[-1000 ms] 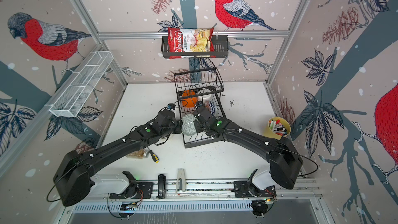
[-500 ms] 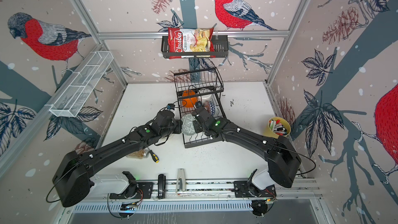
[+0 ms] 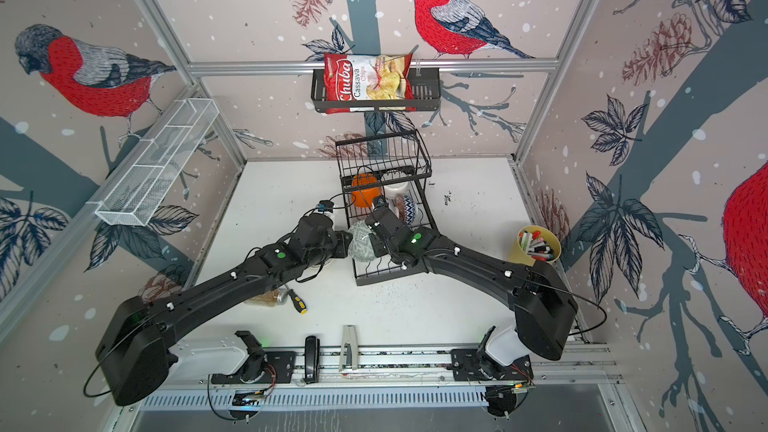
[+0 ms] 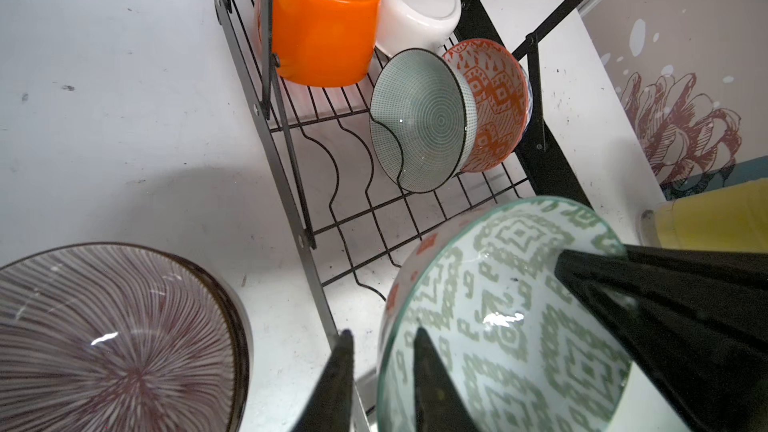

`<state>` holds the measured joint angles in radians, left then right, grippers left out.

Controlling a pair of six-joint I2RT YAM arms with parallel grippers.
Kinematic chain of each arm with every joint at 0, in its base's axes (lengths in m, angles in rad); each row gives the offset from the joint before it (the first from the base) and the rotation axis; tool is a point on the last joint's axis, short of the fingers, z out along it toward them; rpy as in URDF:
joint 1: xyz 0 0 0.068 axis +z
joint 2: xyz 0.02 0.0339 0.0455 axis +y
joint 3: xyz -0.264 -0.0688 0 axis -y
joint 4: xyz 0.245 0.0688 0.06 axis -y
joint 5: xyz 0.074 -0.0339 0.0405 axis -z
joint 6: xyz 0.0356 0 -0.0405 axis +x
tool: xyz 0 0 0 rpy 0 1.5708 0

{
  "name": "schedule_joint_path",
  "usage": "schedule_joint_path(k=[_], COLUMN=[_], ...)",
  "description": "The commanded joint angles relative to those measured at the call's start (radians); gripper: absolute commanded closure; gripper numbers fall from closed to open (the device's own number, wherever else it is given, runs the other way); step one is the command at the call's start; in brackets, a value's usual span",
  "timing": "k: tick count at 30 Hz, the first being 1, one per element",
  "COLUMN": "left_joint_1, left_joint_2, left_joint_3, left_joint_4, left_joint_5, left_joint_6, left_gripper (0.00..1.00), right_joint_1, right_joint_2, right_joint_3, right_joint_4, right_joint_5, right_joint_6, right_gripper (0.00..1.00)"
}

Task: Load the bowls into the dish rack
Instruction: 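Hold the grey-patterned bowl up while the right gripper grasps its rim, then carry the grey-patterned bowl over the rack with the right gripper while the left gripper withdraws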

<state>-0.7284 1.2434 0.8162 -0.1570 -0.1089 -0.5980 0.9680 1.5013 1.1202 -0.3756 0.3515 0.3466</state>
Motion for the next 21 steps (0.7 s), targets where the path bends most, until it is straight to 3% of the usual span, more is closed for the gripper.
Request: schedule_joint_path(k=[1,4,7,21], left_joint_1=[0.001,0.002,0.004,0.044], left_joint_2=[-0.024,-0.057,-0.094,-0.255], left_joint_3=[-0.011,-0.027,-0.047,-0.143], left_joint_4=[0.059,0.062,0.063,0.068], left_joint_5=[-0.013,-0.03,-0.05,-0.076], left_joint_6=[-0.006,-0.012,-0.02,-0.051], left_gripper=[0.43,0.16,0.04,0.04], right_joint_1=[0.009,0.016,0.023,0.085], right_joint_2=[0.006,0.012,0.018,0.152], right_joint_3=[0.018,0.025,0.033,0.109], right_joint_4=[0.019,0.018,0.021,0.039], right_joint_5=[0.072,0.105,0.134,0.403], right_joint_6=[0.016,0.019,0.017,-0.037], right_gripper=[1.0,1.0,1.0,1.0])
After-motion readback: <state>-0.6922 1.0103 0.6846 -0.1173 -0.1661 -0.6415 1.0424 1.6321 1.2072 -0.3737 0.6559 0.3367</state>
